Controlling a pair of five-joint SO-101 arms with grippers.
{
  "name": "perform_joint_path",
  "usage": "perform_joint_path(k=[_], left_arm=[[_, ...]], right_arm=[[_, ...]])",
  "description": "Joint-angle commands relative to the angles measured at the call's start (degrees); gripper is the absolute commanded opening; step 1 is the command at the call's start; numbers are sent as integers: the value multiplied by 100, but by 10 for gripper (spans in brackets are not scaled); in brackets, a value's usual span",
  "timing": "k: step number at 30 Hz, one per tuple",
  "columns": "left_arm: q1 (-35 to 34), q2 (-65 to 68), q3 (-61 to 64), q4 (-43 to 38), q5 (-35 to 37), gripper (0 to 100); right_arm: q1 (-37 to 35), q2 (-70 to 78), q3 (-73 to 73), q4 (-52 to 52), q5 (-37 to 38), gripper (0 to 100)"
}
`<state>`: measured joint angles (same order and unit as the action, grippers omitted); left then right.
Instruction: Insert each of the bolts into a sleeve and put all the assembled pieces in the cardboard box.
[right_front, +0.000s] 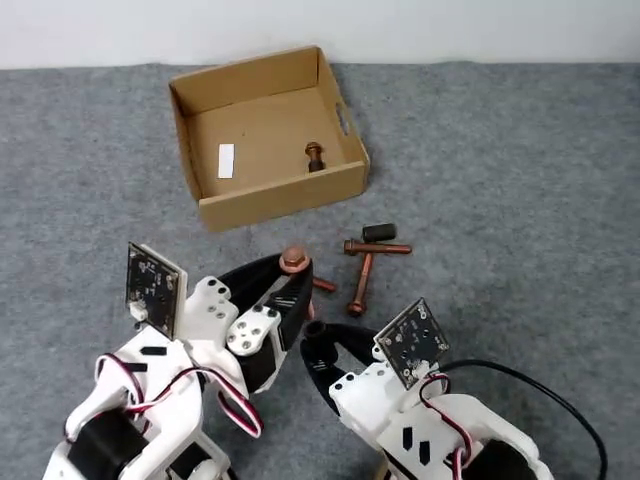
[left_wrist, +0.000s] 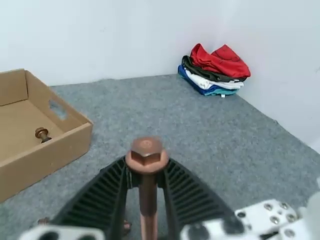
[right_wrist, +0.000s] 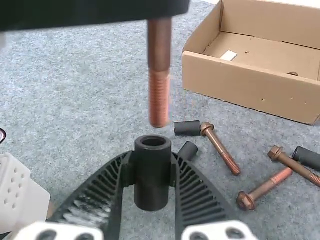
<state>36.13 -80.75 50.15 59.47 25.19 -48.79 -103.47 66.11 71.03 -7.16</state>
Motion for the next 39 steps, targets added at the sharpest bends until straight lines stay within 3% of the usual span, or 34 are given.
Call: perform_joint_path(k=[1, 15, 25, 34, 39], left_arm=[[26, -88, -312, 35, 35, 6], [123, -79, -215, 44, 281, 6], [440, -88, -242, 809, 281, 6], [440, -44, 180, 2048, 281, 9], [440, -44, 479, 2268, 255, 130]], right_arm=[[-22, -31, -62, -259, 62, 9], [-22, -22, -62, -426, 70, 9], [-13, -22, -62, -462, 70, 9], [-13, -22, -62, -462, 70, 9], [-13, -22, -62, -462, 70, 9]])
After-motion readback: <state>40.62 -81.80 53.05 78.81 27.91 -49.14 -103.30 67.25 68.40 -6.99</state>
